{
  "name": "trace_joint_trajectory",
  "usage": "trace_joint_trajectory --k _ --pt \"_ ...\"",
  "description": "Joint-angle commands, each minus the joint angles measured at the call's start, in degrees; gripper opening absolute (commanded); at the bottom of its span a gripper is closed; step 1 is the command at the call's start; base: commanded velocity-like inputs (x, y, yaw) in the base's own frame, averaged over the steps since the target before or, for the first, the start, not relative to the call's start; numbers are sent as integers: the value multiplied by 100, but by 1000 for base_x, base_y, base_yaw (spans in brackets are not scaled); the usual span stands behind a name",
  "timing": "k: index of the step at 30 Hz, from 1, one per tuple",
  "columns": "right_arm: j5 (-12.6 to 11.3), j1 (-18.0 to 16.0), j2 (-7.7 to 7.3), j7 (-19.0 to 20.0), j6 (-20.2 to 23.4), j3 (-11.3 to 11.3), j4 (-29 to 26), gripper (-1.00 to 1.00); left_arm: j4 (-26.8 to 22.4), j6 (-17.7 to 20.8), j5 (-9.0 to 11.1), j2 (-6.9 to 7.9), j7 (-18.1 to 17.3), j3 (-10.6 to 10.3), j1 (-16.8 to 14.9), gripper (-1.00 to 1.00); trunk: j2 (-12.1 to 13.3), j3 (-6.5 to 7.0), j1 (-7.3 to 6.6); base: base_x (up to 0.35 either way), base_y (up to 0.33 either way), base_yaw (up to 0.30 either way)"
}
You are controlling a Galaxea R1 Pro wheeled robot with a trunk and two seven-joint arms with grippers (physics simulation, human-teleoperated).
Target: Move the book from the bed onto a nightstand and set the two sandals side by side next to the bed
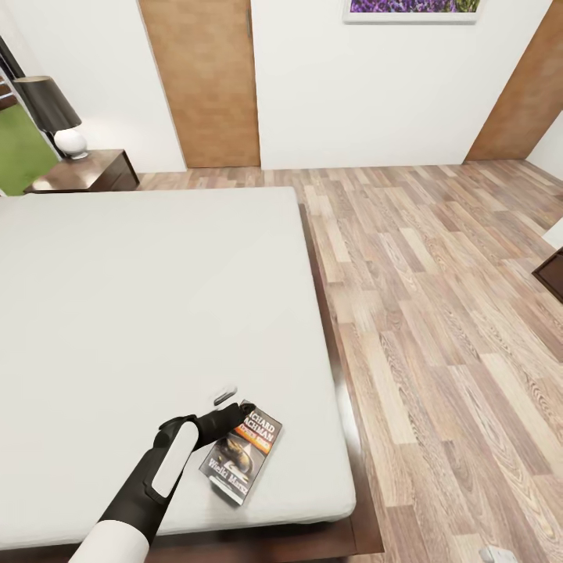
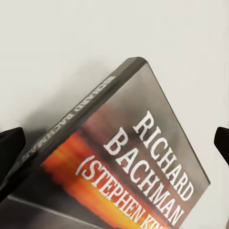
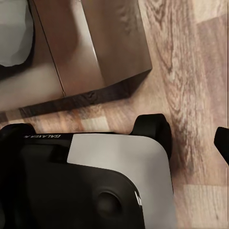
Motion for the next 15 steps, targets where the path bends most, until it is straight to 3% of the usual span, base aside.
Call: trace_joint_trajectory --k 1,5,15 --pt "-11 -2 -1 21 14 -12 1 100 -7 16 86 0 52 -8 -1 100 -2 -4 1 74 -166 0" --pt "-9 -2 -1 21 16 -11 2 100 -7 16 82 0 52 -11 -1 100 -2 -4 1 56 -128 0" --pt "-10 -2 -1 21 15 -9 4 100 -7 16 81 0 52 -12 -1 100 -2 -4 1 6 -14 0"
